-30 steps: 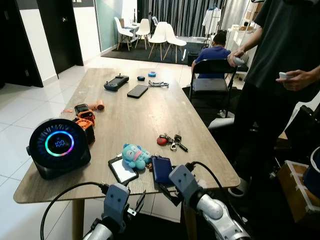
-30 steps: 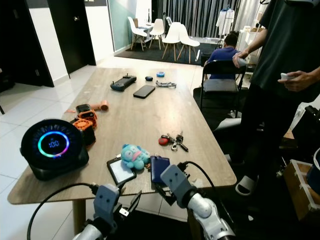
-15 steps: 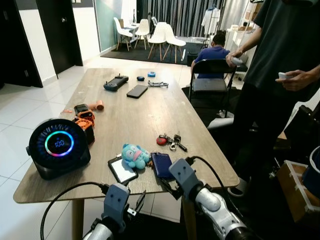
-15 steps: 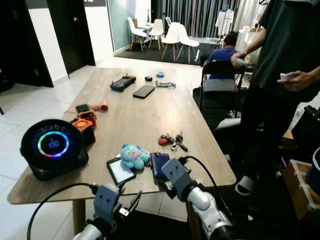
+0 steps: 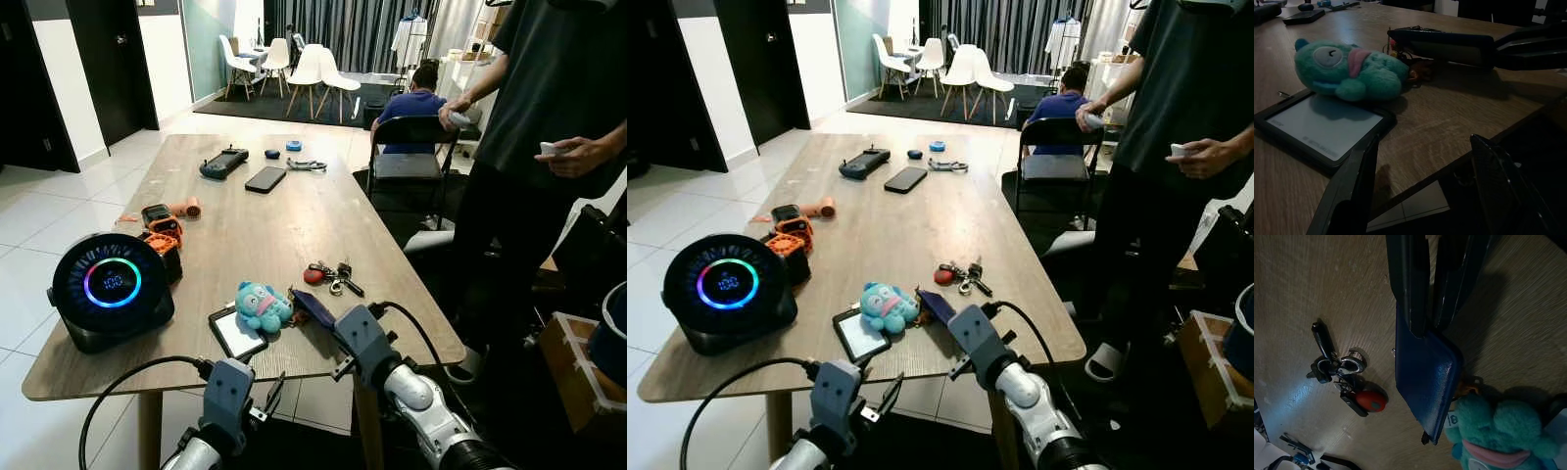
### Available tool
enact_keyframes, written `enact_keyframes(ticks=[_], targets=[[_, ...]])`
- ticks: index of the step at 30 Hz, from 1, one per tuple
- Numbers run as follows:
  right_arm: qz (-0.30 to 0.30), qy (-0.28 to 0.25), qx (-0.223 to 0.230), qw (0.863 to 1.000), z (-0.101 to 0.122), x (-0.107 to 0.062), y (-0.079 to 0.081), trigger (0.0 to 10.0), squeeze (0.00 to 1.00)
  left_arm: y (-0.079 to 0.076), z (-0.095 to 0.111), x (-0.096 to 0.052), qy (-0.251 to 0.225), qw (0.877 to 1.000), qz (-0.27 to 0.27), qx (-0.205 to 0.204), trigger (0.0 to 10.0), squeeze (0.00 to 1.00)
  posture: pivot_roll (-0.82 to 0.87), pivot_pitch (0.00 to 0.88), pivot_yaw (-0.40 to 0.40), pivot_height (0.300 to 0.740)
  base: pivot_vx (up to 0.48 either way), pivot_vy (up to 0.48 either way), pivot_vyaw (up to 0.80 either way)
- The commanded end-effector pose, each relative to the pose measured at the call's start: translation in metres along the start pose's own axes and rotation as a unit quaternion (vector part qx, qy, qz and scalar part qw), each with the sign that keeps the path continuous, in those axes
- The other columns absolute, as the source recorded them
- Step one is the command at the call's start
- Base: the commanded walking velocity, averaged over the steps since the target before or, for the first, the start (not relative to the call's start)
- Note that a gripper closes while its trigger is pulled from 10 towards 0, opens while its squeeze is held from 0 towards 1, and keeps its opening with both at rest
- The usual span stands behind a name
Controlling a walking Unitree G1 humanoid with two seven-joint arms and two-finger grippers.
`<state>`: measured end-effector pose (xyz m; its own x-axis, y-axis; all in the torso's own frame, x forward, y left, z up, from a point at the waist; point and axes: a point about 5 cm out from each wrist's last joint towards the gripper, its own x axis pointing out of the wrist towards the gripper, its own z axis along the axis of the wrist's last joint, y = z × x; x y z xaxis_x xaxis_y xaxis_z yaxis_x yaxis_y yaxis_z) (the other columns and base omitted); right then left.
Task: Hang keys on a hook
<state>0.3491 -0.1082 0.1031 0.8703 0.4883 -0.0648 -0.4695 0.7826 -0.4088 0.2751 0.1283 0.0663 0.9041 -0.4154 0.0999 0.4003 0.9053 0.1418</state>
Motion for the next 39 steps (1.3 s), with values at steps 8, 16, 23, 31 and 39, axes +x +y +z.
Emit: enact_keyframes(ticks=[8, 16, 23, 31, 39], targets=[[0.001, 0.018, 0.01, 1.0, -0.009, -0.003, 0.003, 1.2, 0.0, -0.001, -0.004, -0.001, 0.011, 1.0, -0.002, 0.001, 10.0, 0.0, 0.04, 0.096, -0.043, 0.74, 0.0, 0.0, 0.0], [-0.11, -0.122, 0.0, 0.986, 0.021, -0.014, -0.015, 10.0, 0.0, 0.0, -0.002, -0.003, 0.002, 1.0, -0.003, -0.002, 10.0, 0.0, 0.04, 0.095, -0.047, 0.74, 0.0, 0.0, 0.0], [-0.177, -0.189, -0.001, 0.966, 0.033, -0.034, -0.023, 10.0, 0.0, 0.0, -0.004, -0.006, 0.002, 1.0, -0.003, -0.005, 10.0, 0.0, 0.03, 0.09, -0.04, 0.74, 0.0, 0.0, 0.0], [-0.18, -0.196, 0.065, 0.962, 0.036, -0.033, -0.024, 10.0, 0.0, 0.0, -0.004, -0.005, 0.002, 1.0, -0.001, -0.01, 10.0, 0.0, 0.03, 0.083, -0.038, 0.74, 0.0, 0.0, 0.0], [-0.083, -0.205, 0.056, 0.974, 0.04, -0.032, 0.003, 10.0, 0.0, 0.011, -0.008, -0.017, 0.001, 1.0, 0.018, -0.022, 10.0, 0.0, 0.04, 0.073, -0.042, 0.74, 0.0, 0.0, 0.0]])
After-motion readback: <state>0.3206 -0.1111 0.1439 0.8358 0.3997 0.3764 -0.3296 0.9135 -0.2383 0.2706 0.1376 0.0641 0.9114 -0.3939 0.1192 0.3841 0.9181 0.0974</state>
